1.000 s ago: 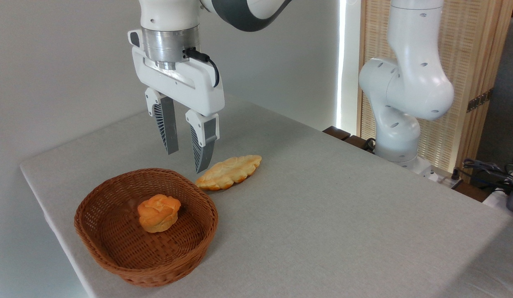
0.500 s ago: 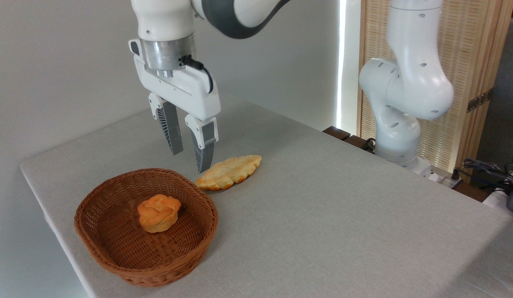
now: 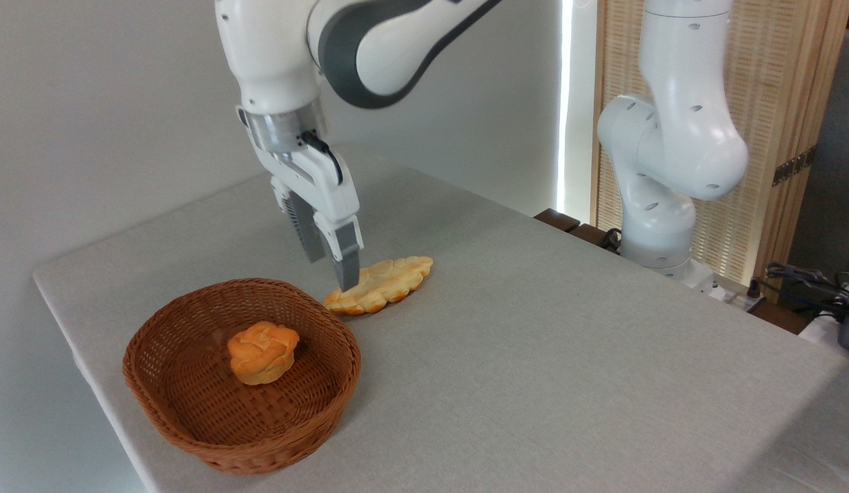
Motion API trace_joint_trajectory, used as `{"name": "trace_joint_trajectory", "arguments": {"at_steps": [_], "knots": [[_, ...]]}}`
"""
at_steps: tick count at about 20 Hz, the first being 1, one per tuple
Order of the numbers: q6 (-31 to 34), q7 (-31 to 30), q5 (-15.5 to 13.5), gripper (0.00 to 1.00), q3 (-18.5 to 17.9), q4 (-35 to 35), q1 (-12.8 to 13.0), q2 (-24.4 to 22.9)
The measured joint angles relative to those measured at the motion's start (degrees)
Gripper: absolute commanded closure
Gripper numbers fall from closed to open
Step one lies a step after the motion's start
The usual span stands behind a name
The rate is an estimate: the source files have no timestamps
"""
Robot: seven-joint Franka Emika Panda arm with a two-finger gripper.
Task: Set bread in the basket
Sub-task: 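Lower the open gripper down onto the golden croissant, then close the gripper around the middle of the croissant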
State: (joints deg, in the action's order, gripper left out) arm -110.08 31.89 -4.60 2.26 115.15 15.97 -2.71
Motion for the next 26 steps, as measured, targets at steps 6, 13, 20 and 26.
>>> {"name": "trace_joint_trajectory", "arguments": {"at_steps": [6, 13, 20, 26], "knots": [[-1.3, 1.4, 0.0, 0.00, 0.0, 5.3, 1.5, -0.7], [-1.5, 2.9, 0.0, 0.00, 0.0, 7.7, 1.7, -0.6], [-1.7, 2.9, 0.0, 0.02, 0.1, 7.9, 3.4, 0.2], [-1.8, 2.9, 0.0, 0.55, 0.1, 7.9, 4.3, 0.8]]}}
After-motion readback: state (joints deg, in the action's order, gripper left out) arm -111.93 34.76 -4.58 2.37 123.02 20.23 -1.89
